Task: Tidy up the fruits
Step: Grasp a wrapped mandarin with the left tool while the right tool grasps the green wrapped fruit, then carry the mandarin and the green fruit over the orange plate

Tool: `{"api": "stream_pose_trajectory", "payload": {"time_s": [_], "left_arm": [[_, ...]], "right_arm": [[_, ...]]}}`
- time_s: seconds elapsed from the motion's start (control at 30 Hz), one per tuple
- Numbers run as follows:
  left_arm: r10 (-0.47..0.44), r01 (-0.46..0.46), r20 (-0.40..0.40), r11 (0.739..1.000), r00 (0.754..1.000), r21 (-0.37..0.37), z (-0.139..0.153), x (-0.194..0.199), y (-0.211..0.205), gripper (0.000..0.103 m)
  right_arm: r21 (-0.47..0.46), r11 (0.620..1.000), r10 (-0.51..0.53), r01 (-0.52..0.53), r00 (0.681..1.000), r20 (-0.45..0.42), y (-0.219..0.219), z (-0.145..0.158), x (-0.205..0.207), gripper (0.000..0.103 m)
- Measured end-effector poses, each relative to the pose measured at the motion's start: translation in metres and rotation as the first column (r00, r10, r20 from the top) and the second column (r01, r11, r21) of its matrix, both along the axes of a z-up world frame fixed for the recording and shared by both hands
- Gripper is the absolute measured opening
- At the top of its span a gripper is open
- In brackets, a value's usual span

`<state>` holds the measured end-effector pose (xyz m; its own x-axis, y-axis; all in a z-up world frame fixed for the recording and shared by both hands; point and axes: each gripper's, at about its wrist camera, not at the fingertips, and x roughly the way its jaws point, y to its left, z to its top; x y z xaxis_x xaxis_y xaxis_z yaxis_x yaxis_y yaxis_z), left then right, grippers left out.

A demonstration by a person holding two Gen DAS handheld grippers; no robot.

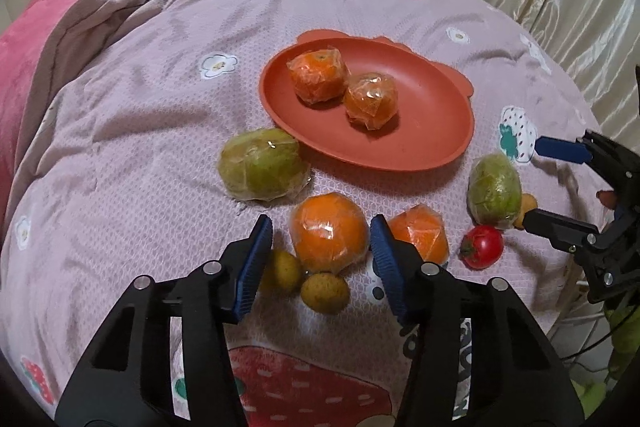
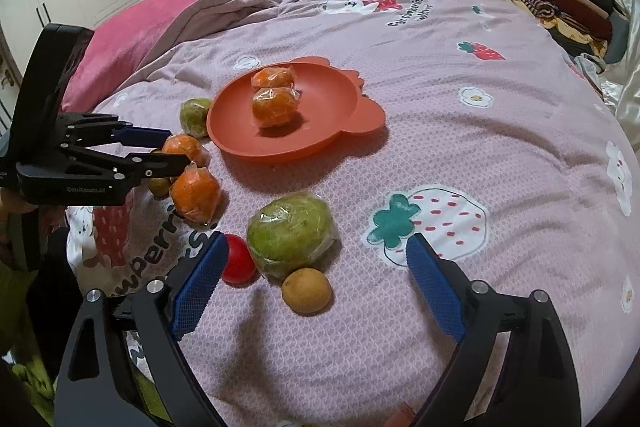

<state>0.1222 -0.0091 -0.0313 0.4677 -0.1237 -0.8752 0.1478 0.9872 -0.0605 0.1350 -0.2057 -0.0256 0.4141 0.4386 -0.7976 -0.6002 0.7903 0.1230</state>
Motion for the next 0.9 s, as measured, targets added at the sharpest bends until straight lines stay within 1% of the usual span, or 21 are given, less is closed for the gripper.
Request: {"api": "stream_pose_trajectory", "payload": {"time_s": [0.03, 0.2, 0.33, 0.4, 0.57, 0.7, 0.9], "left_arm": [[-0.004, 0.004, -0.006, 1.000, 1.000, 0.000, -0.002, 0.002, -0.001, 0.042], [-0.014, 0.013, -0.020, 1.000, 1.000, -0.009, -0.005, 0.006, 0.000, 0.041], [-0.018, 0.017, -0.026, 1.000, 0.999, -0.025, -0.007, 0.009, -0.001, 0.036], [-0.018, 0.018, -0.024, 1.000, 1.000, -0.024, -0.007, 0.010, -0.002, 0.036], [-0.017, 0.017, -0.025, 0.999, 1.000, -0.030, -0.008, 0.011, -0.001, 0.035], [-0.018, 0.017, -0.021, 0.999, 1.000, -0.037, -0.008, 0.010, 0.000, 0.035], [-0.013, 0.013, -0.012, 0.998, 1.000, -0.061, -0.002, 0.009, 0.004, 0.035]], "right_arm": [[-0.001, 1.000, 0.006, -0.006, 1.000, -0.005, 0.001, -0.001, 0.001, 0.081], [-0.010, 0.999, 0.040, -0.040, 0.999, -0.034, 0.008, -0.009, 0.006, 0.070], [-0.006, 0.997, 0.074, -0.075, 0.996, -0.057, 0.015, -0.015, 0.007, 0.058], [-0.003, 0.996, 0.085, -0.086, 0.995, -0.060, 0.018, -0.016, 0.008, 0.056], [-0.018, 0.995, 0.101, -0.102, 0.993, -0.068, 0.024, -0.022, 0.013, 0.054], [-0.021, 0.994, 0.108, -0.110, 0.992, -0.059, 0.027, -0.024, 0.015, 0.052], [-0.002, 0.995, 0.099, -0.099, 0.994, -0.046, 0.023, -0.016, 0.014, 0.052]]}}
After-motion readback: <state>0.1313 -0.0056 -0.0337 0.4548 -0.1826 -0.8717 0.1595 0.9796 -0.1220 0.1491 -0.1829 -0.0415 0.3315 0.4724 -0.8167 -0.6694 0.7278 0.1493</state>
